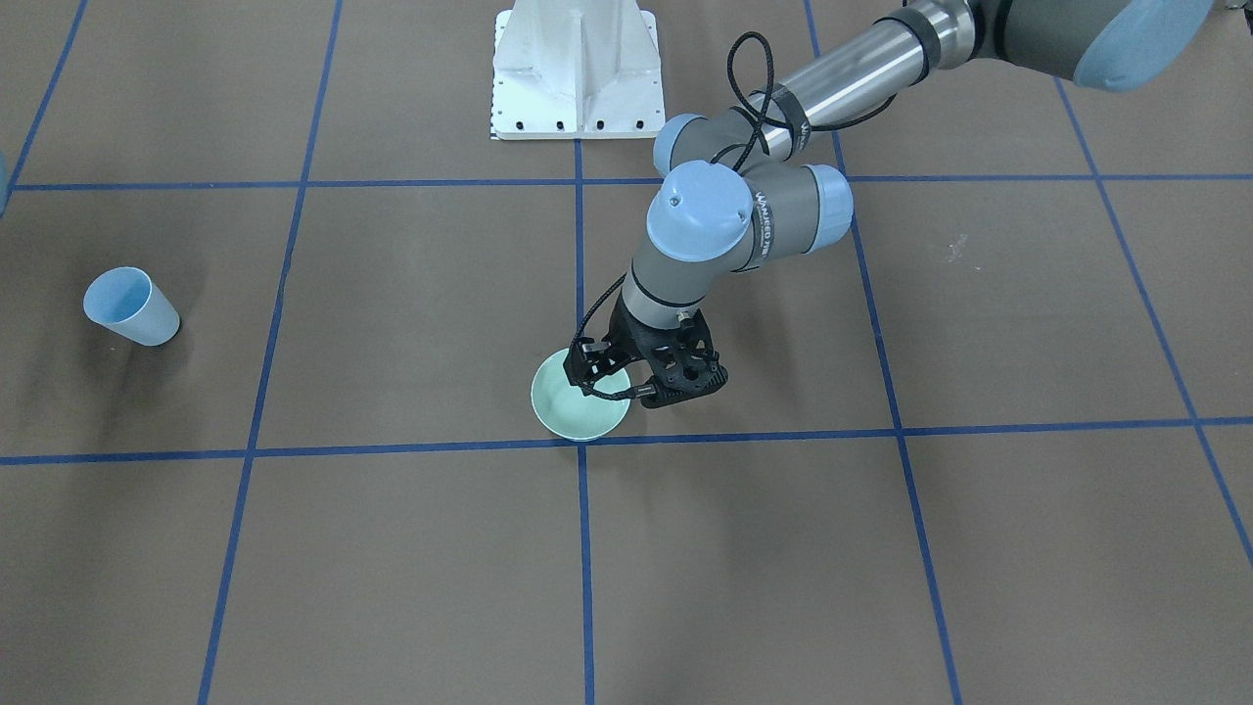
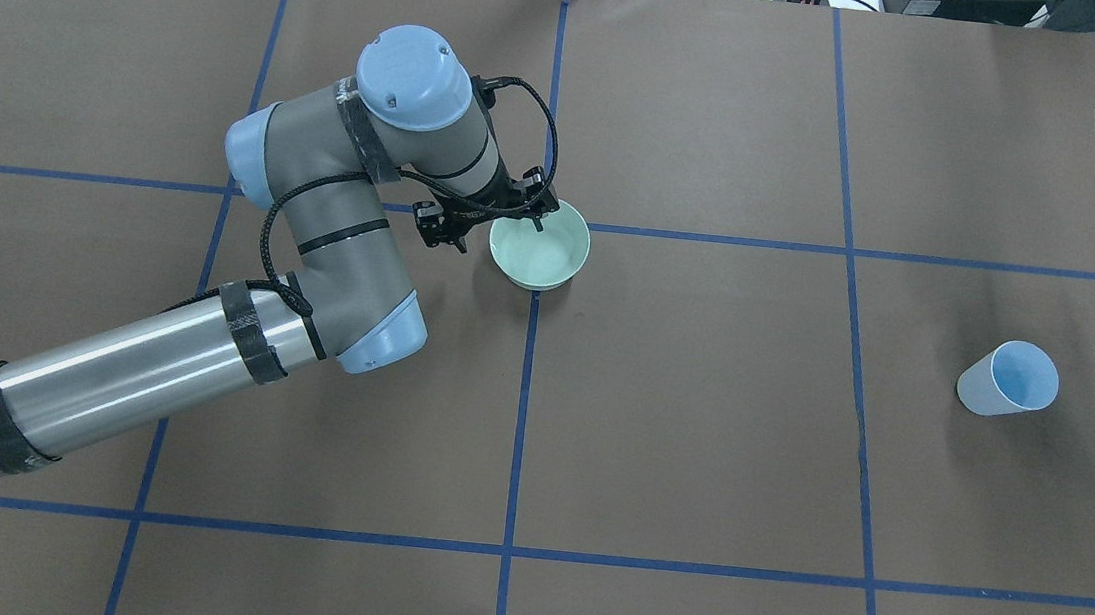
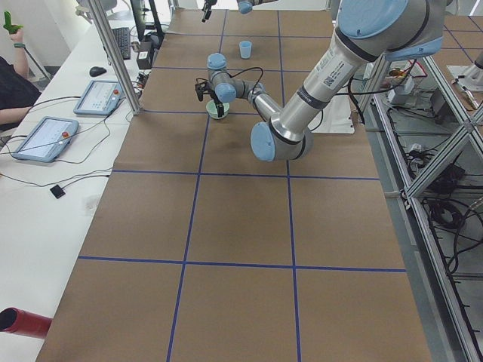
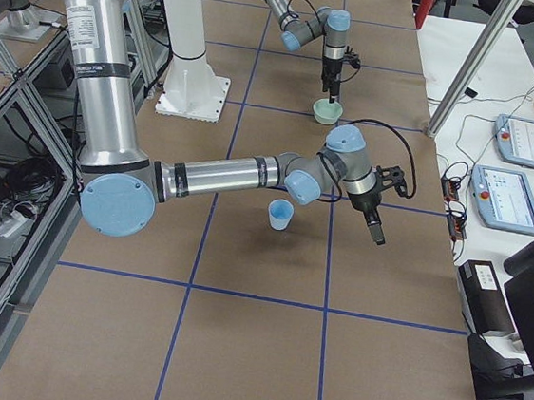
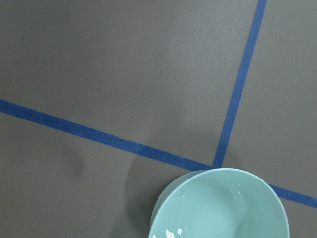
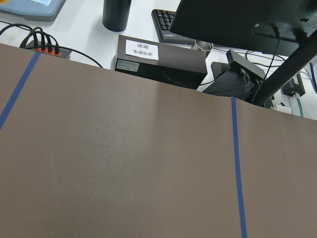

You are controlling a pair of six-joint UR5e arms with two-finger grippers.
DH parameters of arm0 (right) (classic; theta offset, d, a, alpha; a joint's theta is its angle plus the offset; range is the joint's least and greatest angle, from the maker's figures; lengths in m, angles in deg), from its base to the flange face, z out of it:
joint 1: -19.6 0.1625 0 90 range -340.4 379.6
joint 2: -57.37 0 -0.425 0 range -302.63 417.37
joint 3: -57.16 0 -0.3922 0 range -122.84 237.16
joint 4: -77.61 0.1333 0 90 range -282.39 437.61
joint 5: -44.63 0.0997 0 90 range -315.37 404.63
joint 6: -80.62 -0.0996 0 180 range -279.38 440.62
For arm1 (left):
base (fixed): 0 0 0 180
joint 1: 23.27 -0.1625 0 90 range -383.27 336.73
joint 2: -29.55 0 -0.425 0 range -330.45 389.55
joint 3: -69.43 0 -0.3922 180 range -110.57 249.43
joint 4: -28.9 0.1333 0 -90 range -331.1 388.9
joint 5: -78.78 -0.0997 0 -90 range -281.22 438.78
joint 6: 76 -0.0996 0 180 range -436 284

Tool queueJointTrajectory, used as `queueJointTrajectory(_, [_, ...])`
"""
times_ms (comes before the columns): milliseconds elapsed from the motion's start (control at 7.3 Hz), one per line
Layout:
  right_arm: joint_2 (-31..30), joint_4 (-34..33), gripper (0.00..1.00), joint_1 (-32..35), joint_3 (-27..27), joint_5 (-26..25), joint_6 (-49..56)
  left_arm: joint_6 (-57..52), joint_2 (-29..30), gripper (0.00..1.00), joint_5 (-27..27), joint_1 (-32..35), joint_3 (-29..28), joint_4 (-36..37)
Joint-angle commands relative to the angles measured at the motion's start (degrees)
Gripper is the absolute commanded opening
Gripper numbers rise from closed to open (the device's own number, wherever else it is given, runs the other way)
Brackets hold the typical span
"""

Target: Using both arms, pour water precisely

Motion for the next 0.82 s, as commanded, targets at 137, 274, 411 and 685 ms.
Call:
queueJointTrajectory(137, [-0.09, -0.03, 0.99, 1.66, -2.08, 5.35, 1.61, -0.06, -0.29, 0.87, -1.64, -2.43, -0.71, -0.23])
queueJointTrajectory(274, [-0.09, -0.12, 0.99, 3.14, -2.87, 7.27, 3.09, -0.06, -0.2, 0.73, -1.74, -2.35, -0.71, -0.23])
queueJointTrajectory(411, [-0.09, -0.12, 0.99, 4.99, -3.75, 9.9, 5.45, -0.06, -0.2, 0.57, -2.7, -2.09, -0.8, -0.23])
queueJointTrajectory(685, [-0.18, -0.12, 0.99, 5.97, -4.63, 11.33, 7.05, 0.03, -0.11, 0.14, -3.06, -1.65, -0.8, -0.05])
